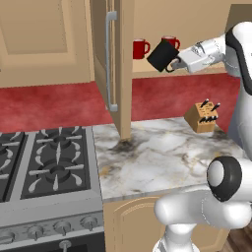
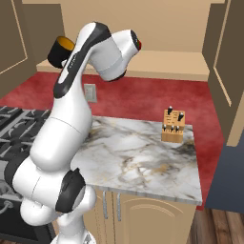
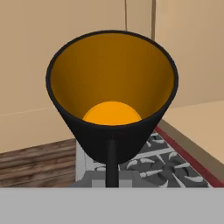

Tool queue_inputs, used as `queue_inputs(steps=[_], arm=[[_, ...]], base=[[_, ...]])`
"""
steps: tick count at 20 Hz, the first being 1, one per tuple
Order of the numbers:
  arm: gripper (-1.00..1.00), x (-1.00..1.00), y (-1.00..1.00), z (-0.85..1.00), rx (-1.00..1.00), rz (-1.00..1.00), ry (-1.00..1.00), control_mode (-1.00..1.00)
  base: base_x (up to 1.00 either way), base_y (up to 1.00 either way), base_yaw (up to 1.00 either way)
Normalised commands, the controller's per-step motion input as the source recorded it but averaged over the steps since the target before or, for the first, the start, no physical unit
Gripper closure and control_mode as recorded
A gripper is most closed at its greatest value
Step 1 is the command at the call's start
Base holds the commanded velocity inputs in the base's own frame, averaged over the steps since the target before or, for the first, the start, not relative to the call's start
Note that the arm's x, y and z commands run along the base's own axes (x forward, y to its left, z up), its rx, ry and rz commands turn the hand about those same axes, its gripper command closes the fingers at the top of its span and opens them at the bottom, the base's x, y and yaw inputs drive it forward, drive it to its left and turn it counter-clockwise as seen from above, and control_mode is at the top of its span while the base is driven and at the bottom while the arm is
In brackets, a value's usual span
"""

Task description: Pick the mug on the counter and place it in the cabinet with the handle facing the right, like the mugs already inside.

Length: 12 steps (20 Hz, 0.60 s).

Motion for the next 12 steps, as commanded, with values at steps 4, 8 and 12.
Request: queue_inputs(steps=[4,8,12], arm=[[1.00,0.45,-0.07,0.00,0.00,0.05,0.00,-1.00],[1.00,0.43,-0.13,0.00,0.00,0.04,0.00,-1.00],[1.00,0.40,-0.14,0.00,0.00,0.03,0.00,-1.00]], base=[[0.00,0.00,0.00],[0.00,0.00,0.00],[0.00,0.00,0.00]])
